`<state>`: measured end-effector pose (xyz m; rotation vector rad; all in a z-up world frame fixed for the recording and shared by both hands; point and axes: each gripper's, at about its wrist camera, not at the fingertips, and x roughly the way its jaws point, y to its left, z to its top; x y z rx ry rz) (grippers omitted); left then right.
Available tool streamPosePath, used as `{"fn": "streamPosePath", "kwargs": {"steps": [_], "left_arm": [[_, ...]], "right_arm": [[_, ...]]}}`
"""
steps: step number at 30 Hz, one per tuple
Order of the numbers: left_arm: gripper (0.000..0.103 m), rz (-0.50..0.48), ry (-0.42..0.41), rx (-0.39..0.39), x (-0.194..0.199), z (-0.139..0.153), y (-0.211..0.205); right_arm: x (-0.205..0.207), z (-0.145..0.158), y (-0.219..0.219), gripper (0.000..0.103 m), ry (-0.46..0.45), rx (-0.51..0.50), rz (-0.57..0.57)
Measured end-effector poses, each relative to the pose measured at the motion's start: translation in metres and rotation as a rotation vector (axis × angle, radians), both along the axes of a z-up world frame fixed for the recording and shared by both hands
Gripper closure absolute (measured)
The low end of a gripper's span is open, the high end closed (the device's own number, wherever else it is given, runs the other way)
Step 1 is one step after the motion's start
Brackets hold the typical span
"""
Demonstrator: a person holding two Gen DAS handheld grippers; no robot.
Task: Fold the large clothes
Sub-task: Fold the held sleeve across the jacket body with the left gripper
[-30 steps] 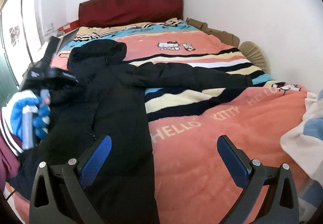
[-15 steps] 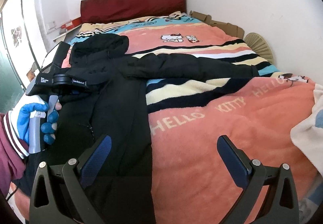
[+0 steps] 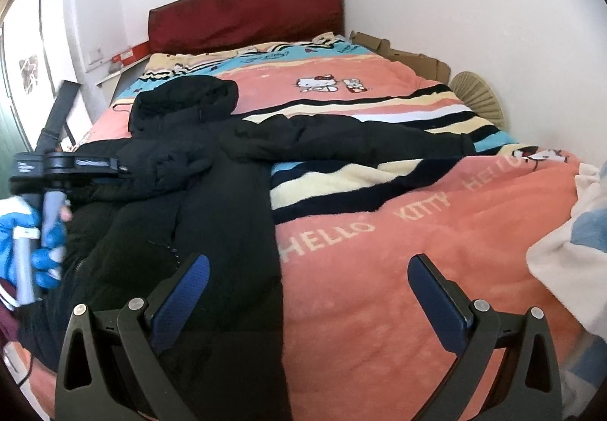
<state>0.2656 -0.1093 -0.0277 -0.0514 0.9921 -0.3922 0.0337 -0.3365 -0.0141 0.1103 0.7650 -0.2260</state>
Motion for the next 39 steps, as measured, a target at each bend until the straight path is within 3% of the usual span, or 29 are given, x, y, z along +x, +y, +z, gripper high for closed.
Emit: {"fn": "streamPosePath", "kwargs": {"steps": [7, 14, 22, 27, 30, 32, 36, 39], "left_arm": [[0.058, 0.157, -0.055, 0.049, 0.035, 0.015, 0.116], [0.058, 0.270, -0.092, 0.072, 0.080, 0.012, 0.188], [0.058, 0.292, -0.099, 0.112, 0.131, -0.010, 0.192], [0.058, 0.272, -0.057, 0.178, 0.149, -0.045, 0.178], [0.058, 0.228, -0.037, 0.226, 0.146, -0.071, 0.169], [0.057, 0.213, -0.032, 0.214, 0.139, -0.081, 0.168], [0.057, 0.213, -0.010, 0.177, 0.134, -0.090, 0.170], [0.057, 0.214, -0.003, 0.207, 0.134, -0.090, 0.166]], "right_arm": [[0.046, 0.006, 0.042, 0.000, 0.021, -0.013, 0.099], [0.143, 0.021, 0.111, 0.000, -0.022, -0.031, 0.262], [0.245, 0.002, 0.172, 0.001, -0.027, -0.044, 0.363], [0.285, -0.039, 0.176, 0.001, 0.046, -0.059, 0.366], [0.295, -0.068, 0.164, 0.001, 0.118, -0.051, 0.356], [0.294, -0.090, 0.155, 0.001, 0.173, -0.025, 0.355], [0.282, -0.106, 0.146, 0.001, 0.189, 0.019, 0.367], [0.276, -0.111, 0.142, 0.001, 0.201, 0.039, 0.370]]}}
